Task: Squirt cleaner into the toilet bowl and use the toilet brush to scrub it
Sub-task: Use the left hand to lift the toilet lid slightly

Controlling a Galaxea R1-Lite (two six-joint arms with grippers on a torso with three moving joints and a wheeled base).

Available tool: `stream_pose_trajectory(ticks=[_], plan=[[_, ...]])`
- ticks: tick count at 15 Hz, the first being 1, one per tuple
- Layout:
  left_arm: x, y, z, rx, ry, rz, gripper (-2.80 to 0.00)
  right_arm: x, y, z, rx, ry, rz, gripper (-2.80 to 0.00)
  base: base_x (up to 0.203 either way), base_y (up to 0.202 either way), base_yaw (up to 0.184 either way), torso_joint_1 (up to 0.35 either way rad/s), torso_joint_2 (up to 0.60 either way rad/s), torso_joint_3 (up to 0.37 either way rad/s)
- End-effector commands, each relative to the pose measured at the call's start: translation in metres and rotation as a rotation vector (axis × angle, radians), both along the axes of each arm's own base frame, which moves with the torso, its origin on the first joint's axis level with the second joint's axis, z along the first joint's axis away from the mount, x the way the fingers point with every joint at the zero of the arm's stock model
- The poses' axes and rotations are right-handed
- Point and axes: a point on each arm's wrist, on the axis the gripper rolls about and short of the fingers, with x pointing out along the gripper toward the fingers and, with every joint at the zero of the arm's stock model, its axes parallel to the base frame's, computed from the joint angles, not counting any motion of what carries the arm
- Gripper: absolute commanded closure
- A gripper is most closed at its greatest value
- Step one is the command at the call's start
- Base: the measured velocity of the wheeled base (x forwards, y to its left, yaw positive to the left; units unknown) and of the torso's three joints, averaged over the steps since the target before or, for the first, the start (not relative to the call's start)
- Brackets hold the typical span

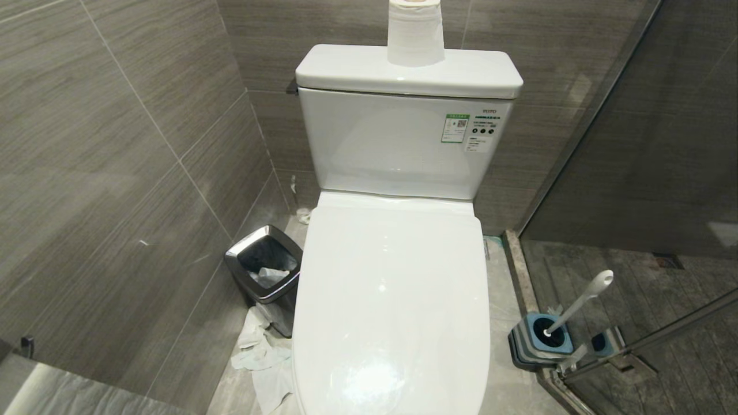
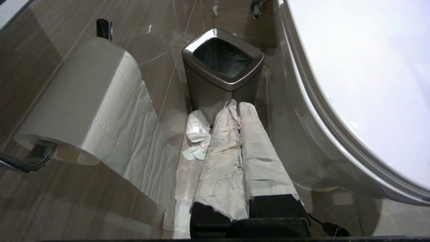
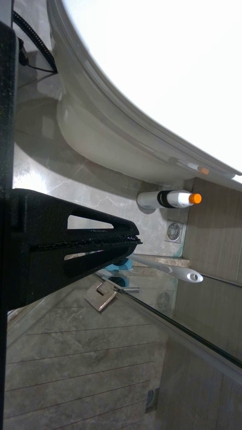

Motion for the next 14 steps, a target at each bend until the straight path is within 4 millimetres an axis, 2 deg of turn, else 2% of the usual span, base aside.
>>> stream_pose_trajectory(ticks=[1, 14], plan=[[0.0003, 0.0, -0.0008, 0.0, 0.003, 0.0, 0.0, 0.0001, 0.0, -0.0004, 0.0, 0.001, 0.001, 0.0, 0.0, 0.0, 0.0, 0.0, 0.0, 0.0], [0.0003, 0.0, -0.0008, 0.0, 0.003, 0.001, 0.0, 0.0001, 0.0, -0.0004, 0.0, 0.001, 0.001, 0.0, 0.0, 0.0, 0.0, 0.0, 0.0, 0.0]])
